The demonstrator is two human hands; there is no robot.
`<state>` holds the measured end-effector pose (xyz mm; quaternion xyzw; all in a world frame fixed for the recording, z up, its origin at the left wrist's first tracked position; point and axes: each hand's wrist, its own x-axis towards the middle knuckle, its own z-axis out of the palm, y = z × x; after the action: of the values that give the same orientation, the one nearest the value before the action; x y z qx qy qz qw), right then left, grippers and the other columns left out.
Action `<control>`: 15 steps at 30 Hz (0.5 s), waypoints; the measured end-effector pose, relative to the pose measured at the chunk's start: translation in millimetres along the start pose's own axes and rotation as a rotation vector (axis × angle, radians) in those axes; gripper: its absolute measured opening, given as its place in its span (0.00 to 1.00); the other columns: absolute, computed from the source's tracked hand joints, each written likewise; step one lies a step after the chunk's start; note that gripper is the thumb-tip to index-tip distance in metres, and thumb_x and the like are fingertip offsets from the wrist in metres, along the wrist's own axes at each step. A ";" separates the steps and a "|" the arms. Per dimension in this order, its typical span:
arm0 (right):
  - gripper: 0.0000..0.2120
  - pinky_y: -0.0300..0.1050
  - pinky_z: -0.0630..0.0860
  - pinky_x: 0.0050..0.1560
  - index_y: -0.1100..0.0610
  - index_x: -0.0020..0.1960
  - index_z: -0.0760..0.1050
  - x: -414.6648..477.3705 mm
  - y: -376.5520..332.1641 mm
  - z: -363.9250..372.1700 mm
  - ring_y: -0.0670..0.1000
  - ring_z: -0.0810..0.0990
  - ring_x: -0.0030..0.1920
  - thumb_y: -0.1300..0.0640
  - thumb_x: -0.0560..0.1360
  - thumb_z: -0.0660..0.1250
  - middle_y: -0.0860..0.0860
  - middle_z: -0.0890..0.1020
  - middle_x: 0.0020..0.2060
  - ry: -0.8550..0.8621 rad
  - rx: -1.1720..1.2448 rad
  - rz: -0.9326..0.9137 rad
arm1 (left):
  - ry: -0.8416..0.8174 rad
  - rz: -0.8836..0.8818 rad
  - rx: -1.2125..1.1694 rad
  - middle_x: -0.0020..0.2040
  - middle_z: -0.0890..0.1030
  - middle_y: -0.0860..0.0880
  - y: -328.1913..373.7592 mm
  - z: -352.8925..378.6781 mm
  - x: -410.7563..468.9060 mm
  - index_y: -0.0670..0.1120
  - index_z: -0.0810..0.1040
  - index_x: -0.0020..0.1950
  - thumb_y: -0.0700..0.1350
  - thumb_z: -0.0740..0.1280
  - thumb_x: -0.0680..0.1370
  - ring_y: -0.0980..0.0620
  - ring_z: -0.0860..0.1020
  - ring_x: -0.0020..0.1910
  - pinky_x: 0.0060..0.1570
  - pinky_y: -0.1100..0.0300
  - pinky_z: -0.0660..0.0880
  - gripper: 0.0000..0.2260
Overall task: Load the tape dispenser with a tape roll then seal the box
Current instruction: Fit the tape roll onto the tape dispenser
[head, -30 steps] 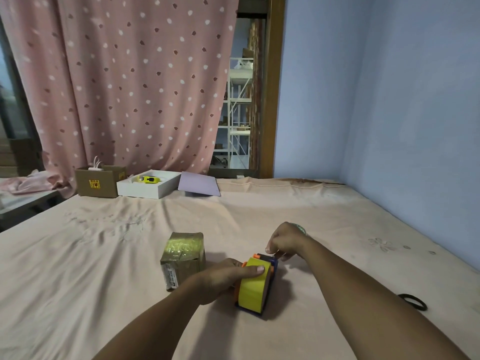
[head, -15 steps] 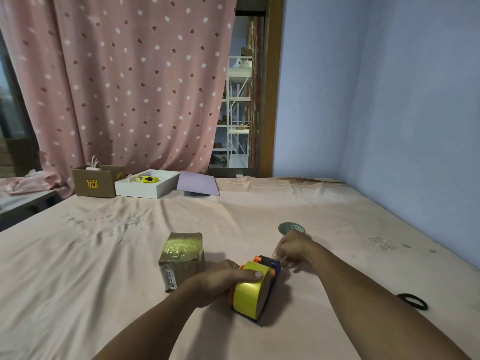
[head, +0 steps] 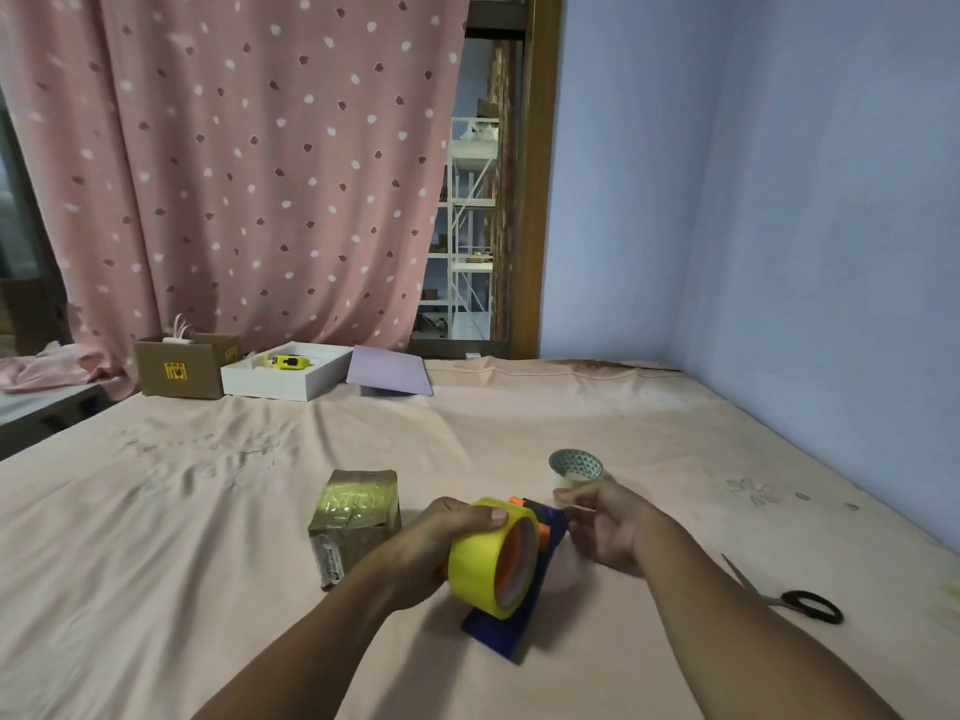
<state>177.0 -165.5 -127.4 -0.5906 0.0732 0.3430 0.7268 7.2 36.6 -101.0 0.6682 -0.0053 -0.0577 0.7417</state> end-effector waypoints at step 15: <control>0.17 0.46 0.76 0.43 0.58 0.57 0.79 -11.6 9.7 -5.7 0.53 0.81 0.45 0.68 0.72 0.60 0.53 0.84 0.45 -0.004 0.202 -0.257 | 0.019 0.084 -0.011 0.42 0.84 0.42 37.0 1.7 0.4 0.44 0.87 0.42 0.56 0.75 0.62 0.46 0.82 0.39 0.40 0.56 0.78 0.18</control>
<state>164.3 -174.9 -131.0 -0.5182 0.0297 0.2392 0.8206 10.3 38.6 -64.1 0.6638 -0.0263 -0.0202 0.7471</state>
